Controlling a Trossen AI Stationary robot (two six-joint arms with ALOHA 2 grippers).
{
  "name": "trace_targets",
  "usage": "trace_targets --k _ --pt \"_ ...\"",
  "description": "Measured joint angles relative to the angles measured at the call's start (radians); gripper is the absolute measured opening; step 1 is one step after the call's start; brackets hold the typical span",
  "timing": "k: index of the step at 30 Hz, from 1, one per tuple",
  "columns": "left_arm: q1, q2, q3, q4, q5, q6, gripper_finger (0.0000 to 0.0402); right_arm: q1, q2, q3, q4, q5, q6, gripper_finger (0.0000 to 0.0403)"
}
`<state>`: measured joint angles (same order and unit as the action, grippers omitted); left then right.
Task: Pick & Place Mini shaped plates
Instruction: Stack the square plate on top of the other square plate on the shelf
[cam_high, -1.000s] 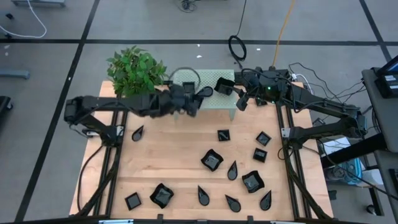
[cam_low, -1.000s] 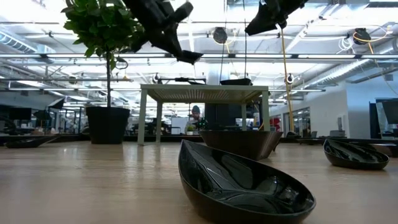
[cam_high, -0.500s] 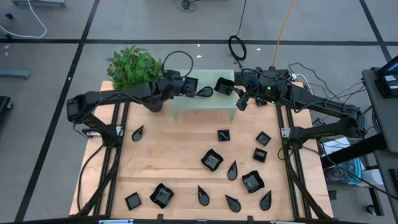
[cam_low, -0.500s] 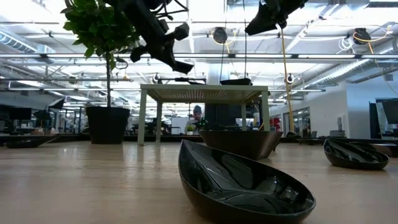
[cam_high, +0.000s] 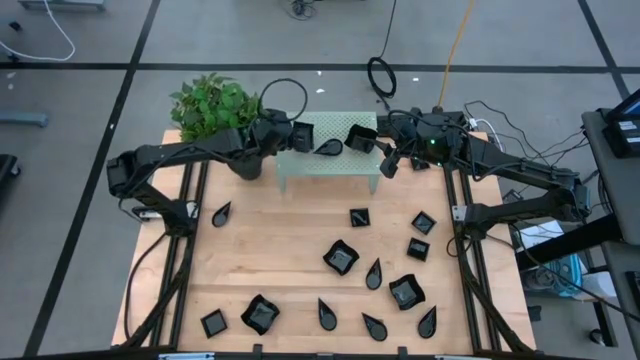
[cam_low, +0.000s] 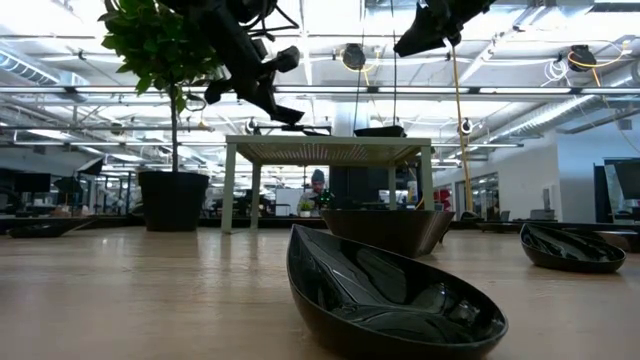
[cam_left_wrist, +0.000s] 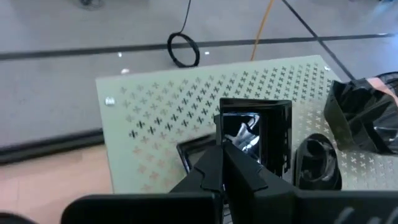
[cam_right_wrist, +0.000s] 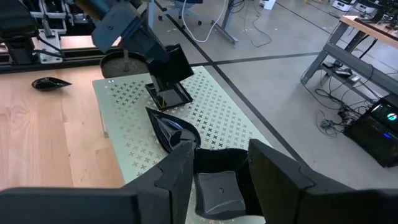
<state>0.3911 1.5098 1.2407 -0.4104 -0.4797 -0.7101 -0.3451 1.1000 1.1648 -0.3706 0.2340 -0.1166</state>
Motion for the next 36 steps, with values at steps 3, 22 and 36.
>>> trace_targets --k 3,22,36 --pt "-0.001 0.024 0.001 -0.007 0.015 -0.027 0.0009 0.0 0.0 0.0 0.0 0.0 0.0 0.0142" --pt "0.001 0.07 0.0 0.001 0.031 -0.104 0.002 0.0 0.0 0.0 0.0 0.0 0.0 0.0142" --pt "0.001 0.07 0.0 0.016 0.001 -0.134 0.0089 0.0 0.0 0.0 0.0 0.0 0.0 0.0142"
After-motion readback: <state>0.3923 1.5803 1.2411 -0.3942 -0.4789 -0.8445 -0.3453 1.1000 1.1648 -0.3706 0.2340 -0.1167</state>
